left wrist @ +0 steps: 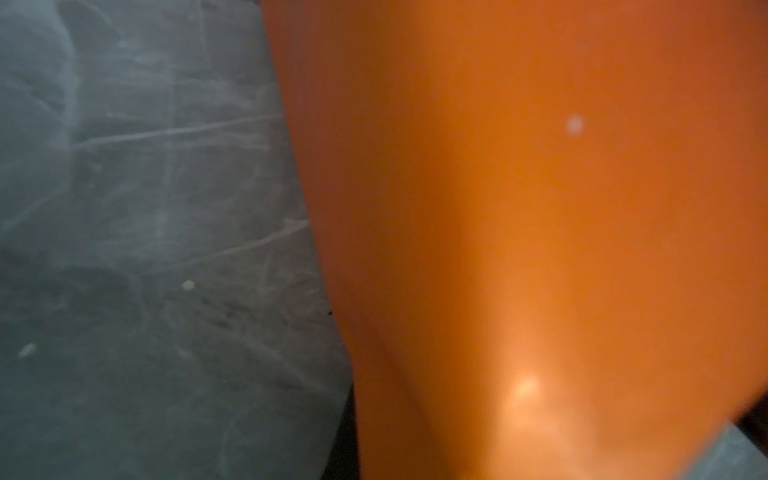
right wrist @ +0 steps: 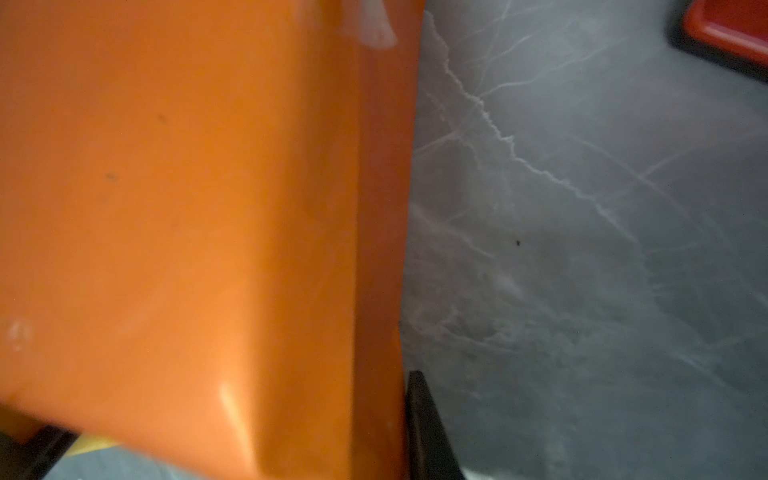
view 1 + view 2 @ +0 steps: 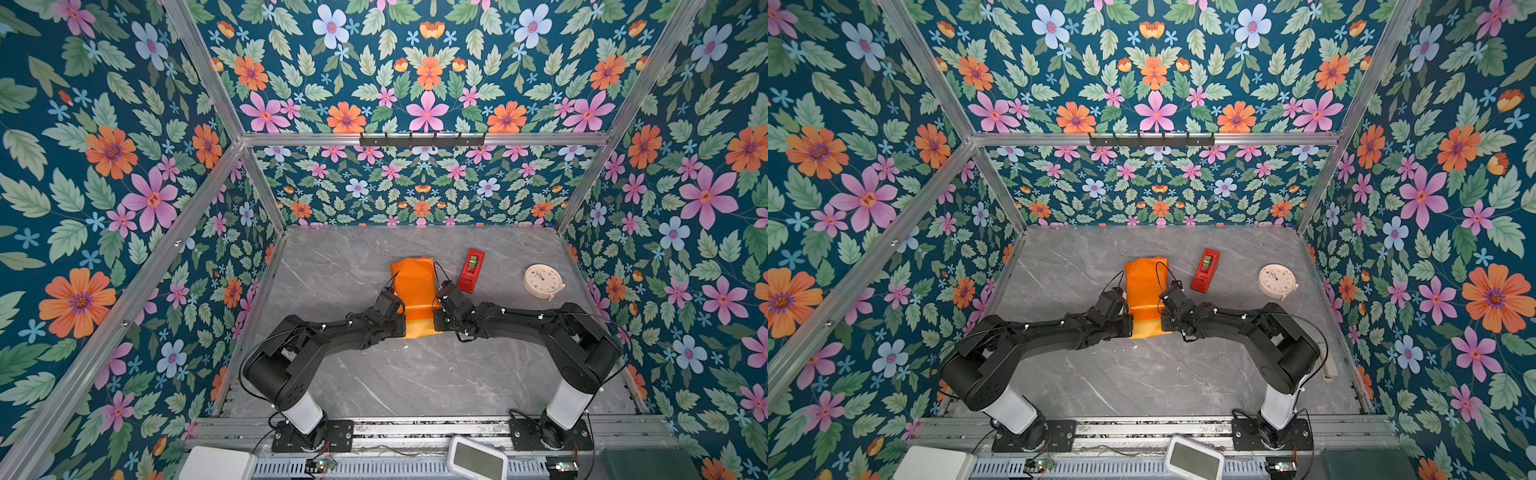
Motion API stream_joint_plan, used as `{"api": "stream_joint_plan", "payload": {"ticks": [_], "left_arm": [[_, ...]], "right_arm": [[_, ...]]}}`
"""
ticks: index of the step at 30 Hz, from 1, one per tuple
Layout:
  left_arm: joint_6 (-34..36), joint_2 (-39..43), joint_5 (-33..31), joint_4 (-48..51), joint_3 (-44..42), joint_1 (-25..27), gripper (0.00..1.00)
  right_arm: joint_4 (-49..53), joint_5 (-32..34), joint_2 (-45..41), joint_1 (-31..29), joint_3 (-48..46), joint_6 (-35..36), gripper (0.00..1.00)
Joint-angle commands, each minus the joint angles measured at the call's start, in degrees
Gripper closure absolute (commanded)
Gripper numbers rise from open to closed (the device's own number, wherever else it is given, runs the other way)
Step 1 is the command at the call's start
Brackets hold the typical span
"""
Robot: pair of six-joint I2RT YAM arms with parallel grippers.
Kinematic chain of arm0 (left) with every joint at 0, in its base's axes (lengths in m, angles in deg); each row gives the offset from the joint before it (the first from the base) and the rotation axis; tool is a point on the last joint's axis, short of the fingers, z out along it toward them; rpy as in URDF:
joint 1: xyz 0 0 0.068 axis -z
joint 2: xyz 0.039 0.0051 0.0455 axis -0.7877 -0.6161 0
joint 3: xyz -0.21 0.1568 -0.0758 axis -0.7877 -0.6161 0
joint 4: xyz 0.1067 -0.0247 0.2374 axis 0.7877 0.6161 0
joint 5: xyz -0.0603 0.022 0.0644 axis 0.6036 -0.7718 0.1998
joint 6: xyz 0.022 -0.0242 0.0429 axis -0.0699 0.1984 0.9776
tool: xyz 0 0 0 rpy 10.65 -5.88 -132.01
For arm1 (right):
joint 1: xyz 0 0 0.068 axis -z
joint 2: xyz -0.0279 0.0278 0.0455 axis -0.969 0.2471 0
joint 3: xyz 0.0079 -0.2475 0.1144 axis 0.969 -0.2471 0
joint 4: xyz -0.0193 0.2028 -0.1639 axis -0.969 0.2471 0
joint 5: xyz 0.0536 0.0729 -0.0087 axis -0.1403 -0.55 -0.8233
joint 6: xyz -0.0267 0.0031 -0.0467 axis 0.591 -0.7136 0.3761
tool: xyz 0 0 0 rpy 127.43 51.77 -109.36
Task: Wrap the gift box in paper
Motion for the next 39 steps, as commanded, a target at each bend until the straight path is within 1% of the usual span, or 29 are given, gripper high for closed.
{"api": "stream_joint_plan", "payload": {"ticks": [1, 5, 7, 11, 13, 15, 16, 21, 24, 30, 32, 34, 37, 39], "left_arm": [[-0.8, -0.5, -0.3, 0.7, 0.2, 0.1, 1.0], [-1.1, -0.9, -0.7, 0.7, 0.2, 0.2, 1.0], [-1.3, -1.1, -0.9, 1.0, 0.3, 0.2, 1.0], [-1.4, -1.0, -0.9, 1.2, 0.4, 0.2, 1.0], [-1.3, -1.0, -0.9, 1.3, 0.5, 0.2, 1.0], [-1.2, -1.1, -0.9, 1.4, 0.6, 0.2, 1.0], [-1.2, -1.1, -0.8, 1.5, 0.7, 0.2, 1.0], [-1.1, -1.3, -1.1, 1.5, 0.9, 0.2, 1.0], [-1.1, -1.6, -1.1, 1.5, 1.0, 0.2, 1.0], [-1.1, -0.7, -0.9, 1.5, 1.1, 0.3, 1.0], [-1.0, -0.5, -0.8, 1.6, 1.1, 0.3, 1.0], [-1.0, -0.6, -0.7, 1.6, 1.1, 0.3, 1.0], [-1.0, -0.7, -0.7, 1.7, 1.1, 0.3, 1.0], [-1.0, -0.7, -0.7, 1.7, 1.1, 0.3, 1.0]], "right_arm": [[0.9, 1.2, 0.5, 0.0, 0.7, -0.8, 0.93], [1.0, 1.3, 0.5, -0.1, 0.8, -1.2, 0.96], [1.5, 1.4, 0.0, -0.1, 0.5, -1.5, 0.92], [1.5, 1.2, -1.6, 0.0, -1.8, -2.2, 0.79], [1.2, 0.4, -1.6, -0.1, -2.4, -3.1, 0.76], [0.9, 0.1, -1.4, -0.1, -3.0, -3.5, 0.76], [0.6, 0.1, -1.3, 0.0, -3.2, -3.6, 0.77], [-0.3, -0.3, -0.8, 0.0, -3.1, -3.4, 0.93], [-0.2, -0.3, -0.3, 0.0, -2.3, -3.2, 1.0], [0.3, 0.3, -0.5, -0.1, -1.8, -3.2, 1.0], [0.5, 0.2, -1.1, 0.0, -2.2, -3.4, 0.94], [0.6, -0.1, -2.0, 0.0, -3.1, -3.9, 0.84], [0.4, -0.7, -3.5, 0.0, -4.9, -4.7, 0.77], [-0.1, -1.3, -4.1, -0.1, -6.1, -5.3, 0.75]]}}
